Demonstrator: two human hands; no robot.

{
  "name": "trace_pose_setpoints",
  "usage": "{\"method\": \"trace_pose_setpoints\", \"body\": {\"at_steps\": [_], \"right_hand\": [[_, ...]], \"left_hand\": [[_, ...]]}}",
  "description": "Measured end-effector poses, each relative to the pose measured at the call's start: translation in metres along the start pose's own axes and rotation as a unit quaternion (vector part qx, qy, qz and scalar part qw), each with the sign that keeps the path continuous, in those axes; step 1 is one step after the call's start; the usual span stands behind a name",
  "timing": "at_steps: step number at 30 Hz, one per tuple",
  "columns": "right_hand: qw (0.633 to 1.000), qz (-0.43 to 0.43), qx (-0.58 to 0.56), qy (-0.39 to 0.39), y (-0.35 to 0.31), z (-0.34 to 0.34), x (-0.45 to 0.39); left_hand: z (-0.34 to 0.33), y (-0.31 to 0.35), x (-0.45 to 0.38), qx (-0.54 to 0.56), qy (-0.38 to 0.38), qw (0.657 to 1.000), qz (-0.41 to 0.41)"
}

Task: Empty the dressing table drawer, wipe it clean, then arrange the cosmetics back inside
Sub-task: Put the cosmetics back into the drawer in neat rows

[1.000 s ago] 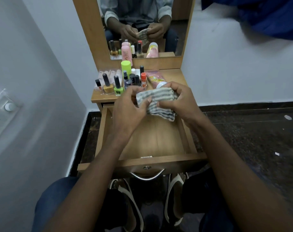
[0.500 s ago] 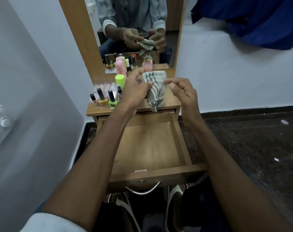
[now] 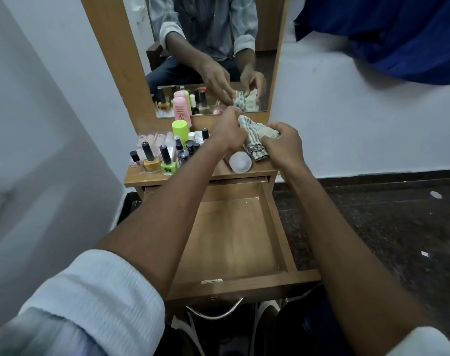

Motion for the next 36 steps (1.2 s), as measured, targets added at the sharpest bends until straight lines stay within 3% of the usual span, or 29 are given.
{"method": "trace_pose_setpoints", "body": {"at_steps": [2,5,11,16,20,22,28,32,36], "right_hand": [[0.997,0.003,0.077,-0.032,0.001,-0.005,-0.003],[0.986,0.020,0.162,-0.016,0.001,-0.011,-0.002],[0.960,0.022,0.275,0.053,-0.001,-0.018,0.004],[0.952,0.020,0.303,0.049,-0.006,-0.021,0.006],[0.911,0.039,0.403,0.082,-0.016,-0.019,0.019],[0.904,0.069,0.406,0.110,-0.027,-0.016,0.027],[0.952,0.168,0.240,0.086,-0.037,-0.037,0.048],[0.944,0.155,0.286,0.047,-0.023,-0.061,0.056],[0.931,0.165,0.321,0.056,-0.017,-0.071,0.055]], "left_hand": [[0.000,0.002,-0.001,-0.070,0.006,0.998,-0.004],[0.001,0.003,-0.002,-0.136,0.031,0.990,-0.020],[-0.006,0.000,0.004,-0.083,0.066,0.992,-0.065],[-0.006,0.004,0.023,-0.051,0.092,0.988,-0.109],[-0.004,0.002,0.034,-0.044,0.103,0.987,-0.119],[-0.002,0.000,0.040,-0.026,0.124,0.984,-0.126],[0.008,-0.001,0.084,0.064,0.230,0.961,-0.137],[0.008,-0.024,0.113,0.111,0.226,0.961,-0.113],[0.002,-0.050,0.127,0.121,0.209,0.967,-0.081]]}}
Point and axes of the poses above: each hand's wrist, its own x-axis away from the middle knuckle, its own z-axis out of the back of the hand, y = z × x, the point moved 3 cm from there along -x, towards the middle knuckle, and after that the axes turned 10 degrees about -y, right-handed, at the moved point
